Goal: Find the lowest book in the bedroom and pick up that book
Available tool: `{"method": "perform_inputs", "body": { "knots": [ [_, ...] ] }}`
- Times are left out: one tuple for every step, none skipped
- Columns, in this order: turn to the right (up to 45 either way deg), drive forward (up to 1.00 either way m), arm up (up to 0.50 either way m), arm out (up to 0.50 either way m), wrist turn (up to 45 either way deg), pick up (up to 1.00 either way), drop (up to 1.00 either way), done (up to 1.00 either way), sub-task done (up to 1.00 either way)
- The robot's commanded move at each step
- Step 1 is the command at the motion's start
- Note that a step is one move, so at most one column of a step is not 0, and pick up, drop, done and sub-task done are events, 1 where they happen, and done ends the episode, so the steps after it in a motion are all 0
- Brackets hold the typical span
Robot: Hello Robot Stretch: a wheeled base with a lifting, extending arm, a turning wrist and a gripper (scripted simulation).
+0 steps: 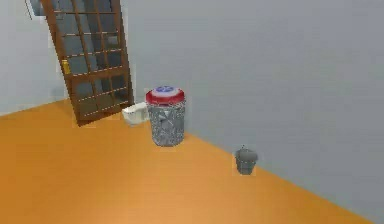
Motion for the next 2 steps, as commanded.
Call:
{"method": "perform_inputs", "body": {
  "knots": [
    [-24.0,0.00,0.00,0.00,0.0,0.00,0.00,0.00,0.00],
    [0.0,0.40,0.00,0.00,0.0,0.00,0.00,0.00,0.00]
  ]
}}
